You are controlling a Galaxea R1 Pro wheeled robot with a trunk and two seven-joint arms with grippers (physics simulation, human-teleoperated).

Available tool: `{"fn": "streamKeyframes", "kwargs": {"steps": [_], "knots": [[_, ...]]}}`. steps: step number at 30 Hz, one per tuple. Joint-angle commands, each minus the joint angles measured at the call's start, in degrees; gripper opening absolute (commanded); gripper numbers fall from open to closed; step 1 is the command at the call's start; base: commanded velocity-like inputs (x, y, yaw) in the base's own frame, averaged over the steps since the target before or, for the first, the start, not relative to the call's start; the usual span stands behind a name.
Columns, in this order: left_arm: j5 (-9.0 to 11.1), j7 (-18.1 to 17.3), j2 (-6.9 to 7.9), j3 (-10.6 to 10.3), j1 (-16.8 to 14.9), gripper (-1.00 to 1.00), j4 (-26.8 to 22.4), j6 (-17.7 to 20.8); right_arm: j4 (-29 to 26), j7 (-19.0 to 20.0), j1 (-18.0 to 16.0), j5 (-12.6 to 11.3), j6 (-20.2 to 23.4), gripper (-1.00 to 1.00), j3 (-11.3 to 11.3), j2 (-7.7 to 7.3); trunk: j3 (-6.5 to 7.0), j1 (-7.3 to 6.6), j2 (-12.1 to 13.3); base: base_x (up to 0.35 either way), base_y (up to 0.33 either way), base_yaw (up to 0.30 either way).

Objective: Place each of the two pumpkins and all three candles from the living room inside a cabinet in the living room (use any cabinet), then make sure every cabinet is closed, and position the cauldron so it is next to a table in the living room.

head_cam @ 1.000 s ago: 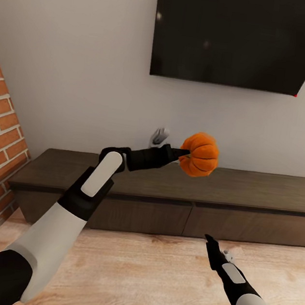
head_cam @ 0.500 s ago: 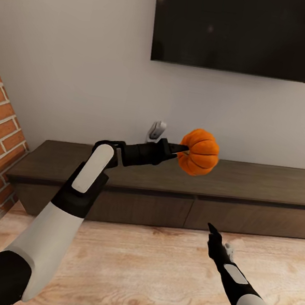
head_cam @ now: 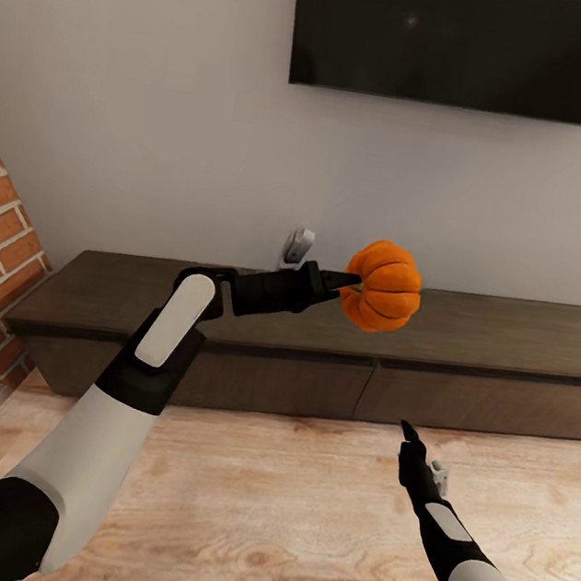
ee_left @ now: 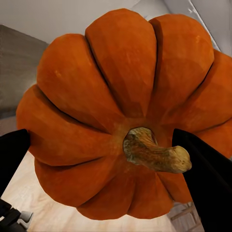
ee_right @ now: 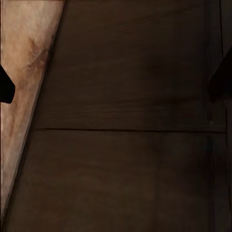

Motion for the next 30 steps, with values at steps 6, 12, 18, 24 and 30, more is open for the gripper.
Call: {"fn": "streamKeyframes", "kwargs": {"steps": [6, 12, 18, 24, 30], "knots": [[0.25, -0.8, -0.01, 0.08, -0.03, -1.0, -0.02, -0.05, 0.07, -0.29, -0.04, -0.51, -2.97, 1.0, 0.18, 0.18, -0.05, -0.02, -0.02, 0.0, 0.0, 0.0], [0.3, -1.31, -0.01, 0.11, -0.03, -1.0, -0.02, -0.19, 0.12, -0.57, -0.04, -0.38, -3.92, 1.0, 0.28, -0.04, -0.05, -0.02, -0.02, 0.0, 0.0, 0.0], [0.24, -1.18, -0.01, -0.1, -0.03, -1.0, -0.02, -0.29, 0.13, -0.68, -0.04, -0.43, -4.48, 1.0, 0.21, 0.12, -0.05, -0.02, -0.02, 0.0, 0.0, 0.0], [0.22, -1.15, -0.01, -0.14, -0.03, -1.0, -0.02, -0.31, 0.13, -2.35, -0.04, -0.48, -4.75, 1.0, 0.19, 0.41, -0.05, -0.02, -0.02, 0.047, 0.0, 0.0], [0.22, -1.18, -0.01, -0.23, -0.03, -1.0, -0.02, -0.26, 0.05, -4.14, -0.04, -0.52, -5.74, 1.0, 0.14, 0.46, -0.05, -0.02, -0.02, 0.287, 0.0, 0.0]]}}
